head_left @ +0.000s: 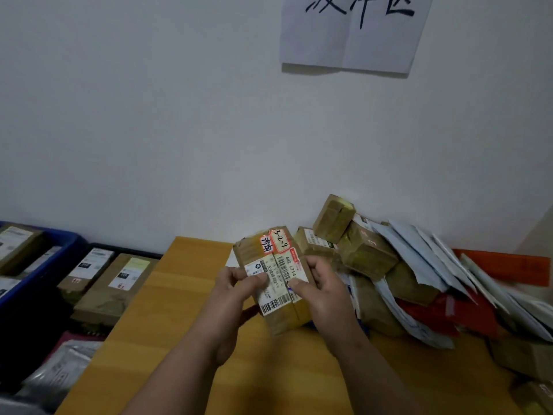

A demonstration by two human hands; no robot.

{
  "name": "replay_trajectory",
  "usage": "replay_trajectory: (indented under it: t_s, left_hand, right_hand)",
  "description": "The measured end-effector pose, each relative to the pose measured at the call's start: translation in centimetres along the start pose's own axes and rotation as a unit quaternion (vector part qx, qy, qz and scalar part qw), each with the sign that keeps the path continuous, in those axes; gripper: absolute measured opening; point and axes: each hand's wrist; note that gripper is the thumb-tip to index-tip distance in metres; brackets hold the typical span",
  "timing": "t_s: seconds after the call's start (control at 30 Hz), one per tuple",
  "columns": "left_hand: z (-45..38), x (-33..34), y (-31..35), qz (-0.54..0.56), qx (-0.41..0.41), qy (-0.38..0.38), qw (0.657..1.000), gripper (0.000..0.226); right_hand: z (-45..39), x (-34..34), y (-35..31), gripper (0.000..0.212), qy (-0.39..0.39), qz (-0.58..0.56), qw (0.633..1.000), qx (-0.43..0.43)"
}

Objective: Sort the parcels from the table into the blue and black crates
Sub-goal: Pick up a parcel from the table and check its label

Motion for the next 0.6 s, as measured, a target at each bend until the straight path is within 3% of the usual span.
replay_trajectory:
  t_s: [0.17, 0.3, 0.37, 0.5, 0.6]
  left_hand:
    - [0.8, -3.7, 0.3, 0.019, 0.007, 0.023, 1.000, 0.071]
    - [0.7, -7.9, 0.9, 0.039, 0.025, 0.070, 0.996, 0.097]
    - [0.7, -10.7, 1.2, 0.038, 0.033, 0.090, 0.995, 0.094]
    - [0.8, -17.2, 1.9, 0.036, 0.041, 0.135, 0.989, 0.081]
    - [1.2, -21.6, 2.0, 0.023, 0.038, 0.152, 0.987, 0.085]
  right_hand:
    - [0.2, 3.1, -1.6, 0.021, -0.033, -0.001, 0.999, -0.010]
    - [0.0, 7.9, -1.9, 0.027, 0.058, 0.109, 0.990, -0.069]
    - [0.1, 10.8, -1.6, 0.047, 0.056, 0.139, 0.985, -0.089]
    - [0.1, 17.1, -1.1, 0.096, -0.039, 0.224, 0.969, -0.092]
    - [0.0, 21.3, -0.7, 0.112, -0.055, 0.265, 0.959, -0.087]
Point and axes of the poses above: each hand's wrist, its own z-axis away from the middle knuckle, its own x-axis out of the palm, y = z × x, and after that the axes turned 12 degrees about x, right-handed
